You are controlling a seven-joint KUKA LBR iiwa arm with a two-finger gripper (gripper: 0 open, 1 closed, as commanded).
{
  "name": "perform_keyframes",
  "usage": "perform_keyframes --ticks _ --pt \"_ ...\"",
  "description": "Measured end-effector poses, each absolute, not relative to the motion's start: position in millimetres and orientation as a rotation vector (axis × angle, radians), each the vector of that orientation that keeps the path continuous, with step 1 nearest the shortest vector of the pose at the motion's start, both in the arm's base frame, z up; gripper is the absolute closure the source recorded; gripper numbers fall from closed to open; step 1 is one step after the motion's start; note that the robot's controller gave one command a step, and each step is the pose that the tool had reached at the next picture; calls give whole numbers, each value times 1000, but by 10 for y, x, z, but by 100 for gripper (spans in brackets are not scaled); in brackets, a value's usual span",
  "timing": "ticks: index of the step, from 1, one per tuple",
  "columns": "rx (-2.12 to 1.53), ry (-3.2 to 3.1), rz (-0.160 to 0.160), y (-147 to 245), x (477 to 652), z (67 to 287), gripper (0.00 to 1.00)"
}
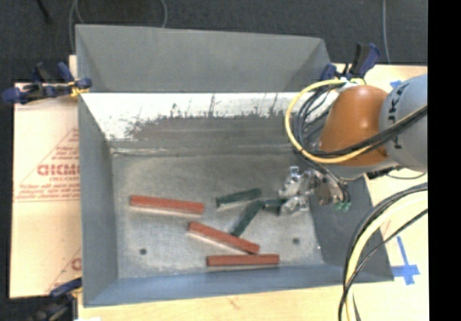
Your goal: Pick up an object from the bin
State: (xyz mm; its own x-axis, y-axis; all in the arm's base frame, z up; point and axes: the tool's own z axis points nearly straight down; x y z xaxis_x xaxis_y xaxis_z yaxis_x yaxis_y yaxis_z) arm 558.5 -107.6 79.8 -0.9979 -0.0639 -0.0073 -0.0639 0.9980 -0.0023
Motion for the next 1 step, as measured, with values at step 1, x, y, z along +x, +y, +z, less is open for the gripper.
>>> perform_keyframes --ticks 1 --pt "-185 3127 -4 -1024 5548 2353 100"
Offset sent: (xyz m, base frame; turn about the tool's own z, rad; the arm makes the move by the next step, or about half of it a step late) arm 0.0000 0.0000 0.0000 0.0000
